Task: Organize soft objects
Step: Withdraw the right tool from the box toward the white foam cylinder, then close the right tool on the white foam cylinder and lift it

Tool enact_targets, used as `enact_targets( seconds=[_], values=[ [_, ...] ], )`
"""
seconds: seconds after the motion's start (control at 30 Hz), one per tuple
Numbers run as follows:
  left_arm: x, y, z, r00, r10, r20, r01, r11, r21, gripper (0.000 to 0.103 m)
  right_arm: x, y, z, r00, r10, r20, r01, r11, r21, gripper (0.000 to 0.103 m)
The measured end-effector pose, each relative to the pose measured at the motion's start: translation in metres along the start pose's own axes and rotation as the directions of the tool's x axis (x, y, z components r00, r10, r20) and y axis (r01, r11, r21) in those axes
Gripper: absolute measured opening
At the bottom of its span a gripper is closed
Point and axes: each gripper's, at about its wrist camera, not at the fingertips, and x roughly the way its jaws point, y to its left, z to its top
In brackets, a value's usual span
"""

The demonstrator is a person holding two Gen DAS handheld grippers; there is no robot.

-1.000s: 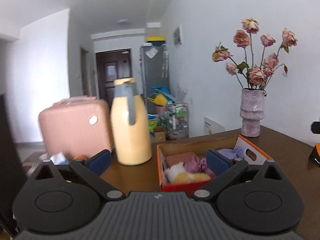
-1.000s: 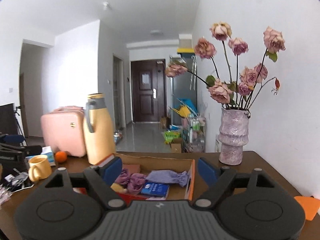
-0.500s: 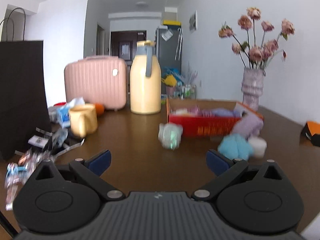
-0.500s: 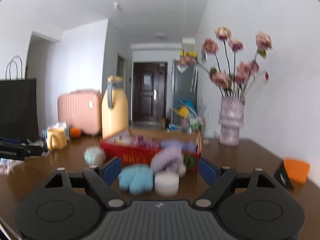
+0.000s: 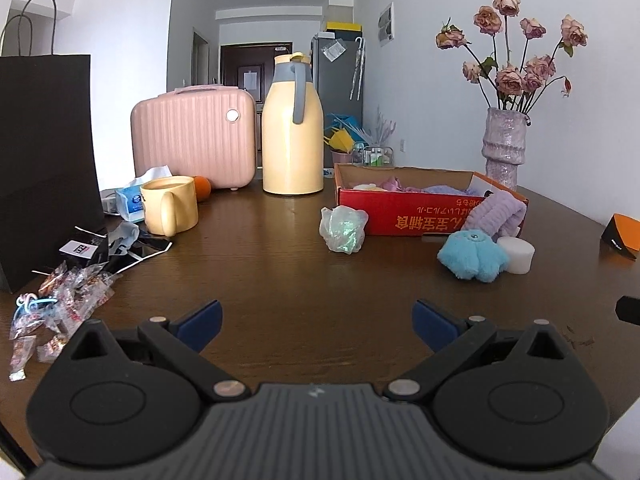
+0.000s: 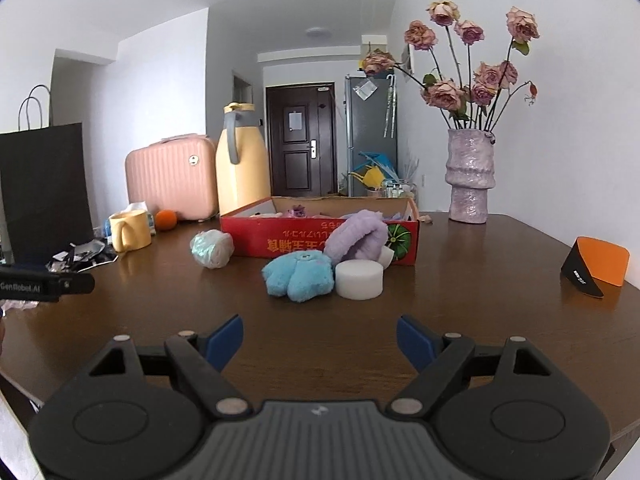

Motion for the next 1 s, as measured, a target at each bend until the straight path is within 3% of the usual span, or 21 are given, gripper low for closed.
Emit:
enact_targets(
  seconds=[0.4, 0.7, 1.0],
  values=[
    [0.066, -0.008, 0.028, 0.999, -0.020, -0.045, 0.020, 1.000, 0.003, 0.103, 0.044, -0.018, 0.025, 0.998, -0.046, -0.038, 0.047, 0.999, 0.014, 0.082],
    [0.155, -0.015, 0.068, 0.996, -0.043, -0.079, 0.047, 0.998, 0.049, 0.103, 0.112, -0.038, 0.048, 0.989, -0.093, -0.118, 0.097, 0.995, 0.027, 0.072],
    [0.224, -0.014, 0.080, 0.983, -0.073, -0.170, 0.080, 0.996, 0.033, 0.084, 0.177, -0.054, 0.062, 0.977, -0.072, -0.199, 0.080, 0.996, 0.034, 0.071]
  ],
)
